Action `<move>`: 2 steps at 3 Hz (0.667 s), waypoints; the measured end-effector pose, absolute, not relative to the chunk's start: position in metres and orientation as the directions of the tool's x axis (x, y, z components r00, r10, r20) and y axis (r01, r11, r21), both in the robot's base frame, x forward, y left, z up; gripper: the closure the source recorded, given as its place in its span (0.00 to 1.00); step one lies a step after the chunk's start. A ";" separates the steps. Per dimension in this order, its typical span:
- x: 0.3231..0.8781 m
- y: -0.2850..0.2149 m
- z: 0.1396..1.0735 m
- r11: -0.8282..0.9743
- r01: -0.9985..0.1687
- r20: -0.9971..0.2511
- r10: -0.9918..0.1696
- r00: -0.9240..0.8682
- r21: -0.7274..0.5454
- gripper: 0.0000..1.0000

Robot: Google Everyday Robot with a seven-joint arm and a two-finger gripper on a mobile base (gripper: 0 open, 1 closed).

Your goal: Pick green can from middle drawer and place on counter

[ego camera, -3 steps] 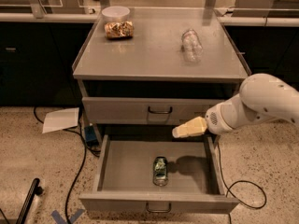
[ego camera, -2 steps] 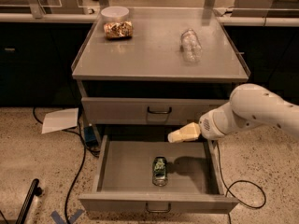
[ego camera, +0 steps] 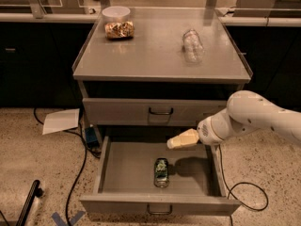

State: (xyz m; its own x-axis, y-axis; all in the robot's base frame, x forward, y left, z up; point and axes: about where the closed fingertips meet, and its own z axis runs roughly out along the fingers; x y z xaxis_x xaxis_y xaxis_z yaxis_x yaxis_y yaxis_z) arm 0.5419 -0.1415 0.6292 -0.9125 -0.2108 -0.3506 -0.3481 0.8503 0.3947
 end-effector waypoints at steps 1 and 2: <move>0.543 -0.145 0.618 0.857 -0.307 -0.346 -0.164 -0.924 0.415 0.00; 0.551 -0.136 0.583 0.845 -0.274 -0.308 -0.137 -0.941 0.460 0.00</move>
Offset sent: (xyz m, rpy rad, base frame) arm 0.0196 0.0142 -0.1019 0.1092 0.1371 -0.0824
